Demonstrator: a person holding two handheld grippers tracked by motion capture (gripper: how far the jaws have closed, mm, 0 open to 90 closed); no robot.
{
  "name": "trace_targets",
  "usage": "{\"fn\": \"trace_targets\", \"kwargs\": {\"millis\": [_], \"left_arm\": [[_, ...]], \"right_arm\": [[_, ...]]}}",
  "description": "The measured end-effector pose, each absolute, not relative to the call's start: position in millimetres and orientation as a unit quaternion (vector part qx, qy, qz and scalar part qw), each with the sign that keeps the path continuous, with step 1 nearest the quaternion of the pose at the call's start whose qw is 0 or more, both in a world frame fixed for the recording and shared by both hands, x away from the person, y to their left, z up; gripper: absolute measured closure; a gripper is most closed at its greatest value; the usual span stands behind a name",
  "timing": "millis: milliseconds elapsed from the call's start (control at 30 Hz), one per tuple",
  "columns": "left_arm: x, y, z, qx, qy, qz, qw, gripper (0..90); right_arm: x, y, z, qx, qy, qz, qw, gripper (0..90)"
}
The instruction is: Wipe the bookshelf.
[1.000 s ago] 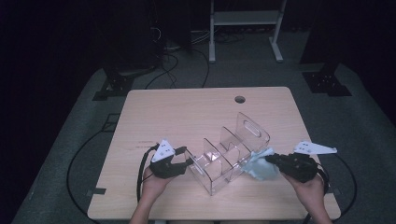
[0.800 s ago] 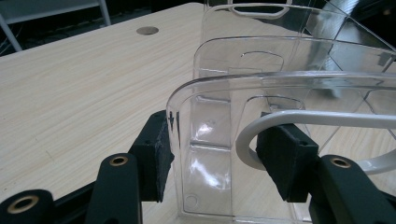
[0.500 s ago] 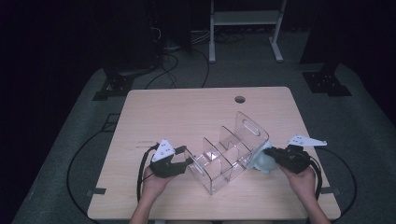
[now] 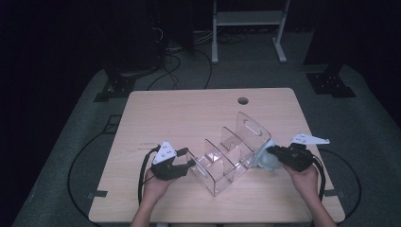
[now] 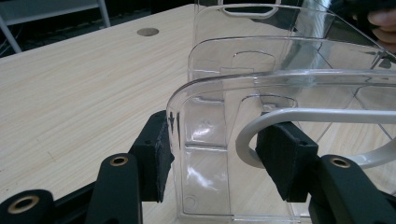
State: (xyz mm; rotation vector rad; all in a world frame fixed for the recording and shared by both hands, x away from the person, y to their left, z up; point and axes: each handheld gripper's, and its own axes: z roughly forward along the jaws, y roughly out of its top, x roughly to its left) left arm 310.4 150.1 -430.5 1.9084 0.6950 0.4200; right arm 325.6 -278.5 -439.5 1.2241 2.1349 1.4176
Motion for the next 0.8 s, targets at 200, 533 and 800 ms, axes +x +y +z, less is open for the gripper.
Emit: {"fn": "trace_targets", "kwargs": {"millis": [200, 533, 800], "left_arm": [[311, 153, -430, 0.791, 0.289, 0.174, 0.509, 46.4], [312, 155, -430, 0.791, 0.293, 0.178, 0.507, 46.5], [311, 157, -430, 0.791, 0.294, 0.179, 0.506, 46.5]], "right_arm": [[318, -266, -439, 0.398, 0.759, 0.496, 0.139, 83.1], [334, -271, -439, 0.411, 0.747, 0.497, 0.159, 83.0], [338, -271, -436, 0.406, 0.749, 0.498, 0.16, 83.0]]}}
